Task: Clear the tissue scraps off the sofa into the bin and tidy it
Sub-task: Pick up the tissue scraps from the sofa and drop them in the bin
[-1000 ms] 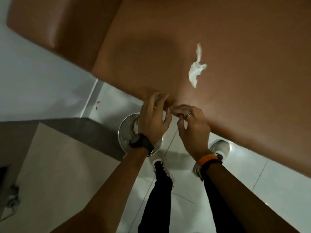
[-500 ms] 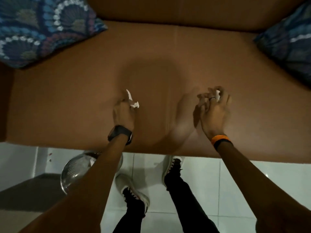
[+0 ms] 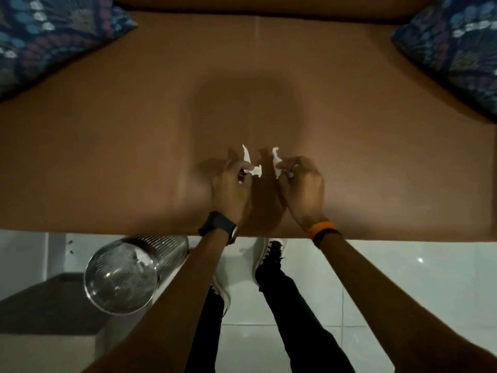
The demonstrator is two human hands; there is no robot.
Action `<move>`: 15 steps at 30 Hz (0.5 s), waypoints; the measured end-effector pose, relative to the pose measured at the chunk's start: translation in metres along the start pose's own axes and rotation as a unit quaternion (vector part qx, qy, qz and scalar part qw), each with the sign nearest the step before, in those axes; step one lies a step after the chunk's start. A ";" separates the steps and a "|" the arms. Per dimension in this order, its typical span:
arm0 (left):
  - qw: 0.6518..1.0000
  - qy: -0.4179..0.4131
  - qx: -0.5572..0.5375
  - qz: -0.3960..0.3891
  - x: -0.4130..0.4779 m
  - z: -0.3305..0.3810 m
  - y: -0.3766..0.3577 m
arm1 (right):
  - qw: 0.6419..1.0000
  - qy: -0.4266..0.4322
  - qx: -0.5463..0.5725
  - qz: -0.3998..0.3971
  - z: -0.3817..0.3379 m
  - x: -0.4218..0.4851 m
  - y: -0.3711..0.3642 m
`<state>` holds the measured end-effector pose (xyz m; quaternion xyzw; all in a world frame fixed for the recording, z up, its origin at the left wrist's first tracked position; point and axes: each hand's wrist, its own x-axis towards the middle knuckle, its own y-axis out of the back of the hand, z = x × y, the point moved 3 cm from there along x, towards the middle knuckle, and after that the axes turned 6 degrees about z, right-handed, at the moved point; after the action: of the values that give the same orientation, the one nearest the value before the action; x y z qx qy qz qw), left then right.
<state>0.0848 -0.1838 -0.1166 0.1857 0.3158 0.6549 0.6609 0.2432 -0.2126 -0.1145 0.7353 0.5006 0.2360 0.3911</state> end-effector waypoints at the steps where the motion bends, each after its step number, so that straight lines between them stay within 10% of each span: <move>1: 1.000 0.005 0.002 0.018 -0.012 -0.013 0.018 | 0.999 0.025 0.009 -0.020 -0.019 -0.020 -0.014; 9: 0.971 0.200 0.014 0.128 -0.112 -0.182 0.150 | 0.951 0.183 0.029 -0.248 -0.146 -0.180 -0.154; 15: 0.952 0.302 0.053 0.014 -0.137 -0.334 0.153 | 0.890 0.244 -0.052 -0.382 -0.172 -0.244 -0.283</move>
<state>-0.2423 -0.3632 -0.2361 0.0179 0.5323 0.6720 0.5145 -0.1339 -0.3242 -0.2330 0.3855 0.8094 0.2663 0.3539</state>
